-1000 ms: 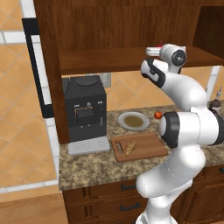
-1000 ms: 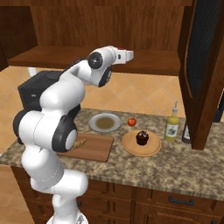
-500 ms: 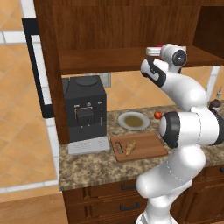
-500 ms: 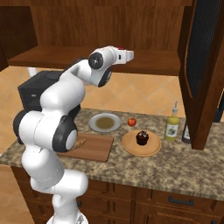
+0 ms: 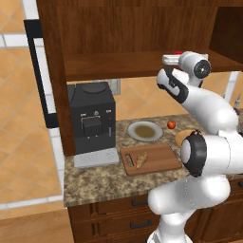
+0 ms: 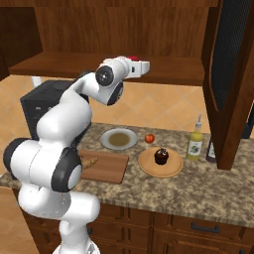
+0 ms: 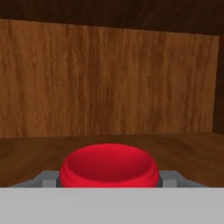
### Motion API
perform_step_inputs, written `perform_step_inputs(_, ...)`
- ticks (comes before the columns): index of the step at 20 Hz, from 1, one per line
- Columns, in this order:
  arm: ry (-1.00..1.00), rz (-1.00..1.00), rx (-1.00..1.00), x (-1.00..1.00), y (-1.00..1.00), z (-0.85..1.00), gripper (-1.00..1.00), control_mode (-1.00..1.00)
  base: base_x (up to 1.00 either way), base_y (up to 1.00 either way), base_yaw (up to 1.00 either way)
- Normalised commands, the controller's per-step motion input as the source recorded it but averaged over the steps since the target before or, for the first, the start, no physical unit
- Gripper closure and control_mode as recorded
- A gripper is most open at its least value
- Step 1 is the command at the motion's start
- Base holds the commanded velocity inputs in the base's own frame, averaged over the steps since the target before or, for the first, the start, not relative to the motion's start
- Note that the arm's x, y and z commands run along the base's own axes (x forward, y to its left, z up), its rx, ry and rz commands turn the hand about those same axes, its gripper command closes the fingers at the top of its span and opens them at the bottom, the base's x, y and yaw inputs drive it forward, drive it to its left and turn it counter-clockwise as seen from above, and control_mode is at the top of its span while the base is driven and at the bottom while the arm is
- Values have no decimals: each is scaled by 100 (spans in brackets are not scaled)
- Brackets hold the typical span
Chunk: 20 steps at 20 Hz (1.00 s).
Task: From the different types of pastries on the counter, select a croissant and place it on the cutting board. Then retrieve a jar of jam from the cabinet and place it alongside the croissant on the cutting board.
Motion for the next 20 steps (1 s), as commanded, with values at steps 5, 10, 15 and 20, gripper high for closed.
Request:
perform_step_inputs(5,0,2,0,-100,0,41,100,-100,0,0,0)
perform_step_inputs(10,7,7,0,-94,12,41,100,-100,0,0,0)
perform_step_inputs(15,6,31,-3,-74,9,-20,100,-100,0,0,0)
perform_step_inputs(20,0,40,0,-65,0,-61,100,-100,0,0,0)
